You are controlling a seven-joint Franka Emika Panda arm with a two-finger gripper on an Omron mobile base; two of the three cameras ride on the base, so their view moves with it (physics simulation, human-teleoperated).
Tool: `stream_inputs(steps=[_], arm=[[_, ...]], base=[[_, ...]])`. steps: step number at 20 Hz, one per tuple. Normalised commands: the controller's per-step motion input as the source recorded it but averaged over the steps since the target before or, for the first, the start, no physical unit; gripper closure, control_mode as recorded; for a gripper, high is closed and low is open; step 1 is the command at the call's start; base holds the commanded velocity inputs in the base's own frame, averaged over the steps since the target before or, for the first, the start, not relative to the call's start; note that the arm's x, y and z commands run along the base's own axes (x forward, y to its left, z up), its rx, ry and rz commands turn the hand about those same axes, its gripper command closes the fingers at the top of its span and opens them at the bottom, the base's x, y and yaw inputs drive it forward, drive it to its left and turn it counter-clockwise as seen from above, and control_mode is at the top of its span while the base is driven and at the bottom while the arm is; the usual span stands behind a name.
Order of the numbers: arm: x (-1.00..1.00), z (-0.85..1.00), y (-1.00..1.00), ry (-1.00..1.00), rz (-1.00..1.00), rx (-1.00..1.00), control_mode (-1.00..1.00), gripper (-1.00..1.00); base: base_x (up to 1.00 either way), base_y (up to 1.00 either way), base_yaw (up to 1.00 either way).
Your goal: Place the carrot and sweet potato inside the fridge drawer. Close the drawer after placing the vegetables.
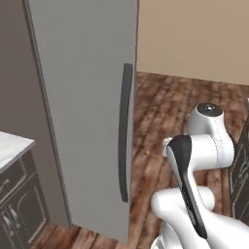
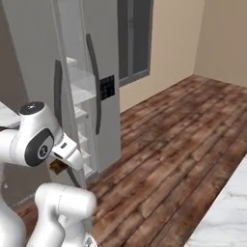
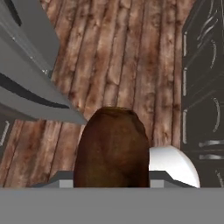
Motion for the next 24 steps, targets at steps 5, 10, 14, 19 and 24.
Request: stream_inputs(steps=[5,10,14,19,24], arm=[[0.00,0.00,0.00,0.00,0.00,0.00,1.00,1.00],[0.00,0.00,0.00,0.00,0.00,0.00,1.00,1.00],[0.00,0.00,0.00,0.00,0.00,0.00,1.00,1.00],[0.00,0.00,0.00,0.00,0.00,0.00,1.00,1.00],[0.00,0.00,0.00,0.00,0.00,0.00,1.00,1.00]], base=[[0.67,-0.87,-0.23],[0.60,-0.60,-0.33],[0.65,-0.41,-0.38],[0.83,-0.25,-0.36],[0.99,0.16,0.03]])
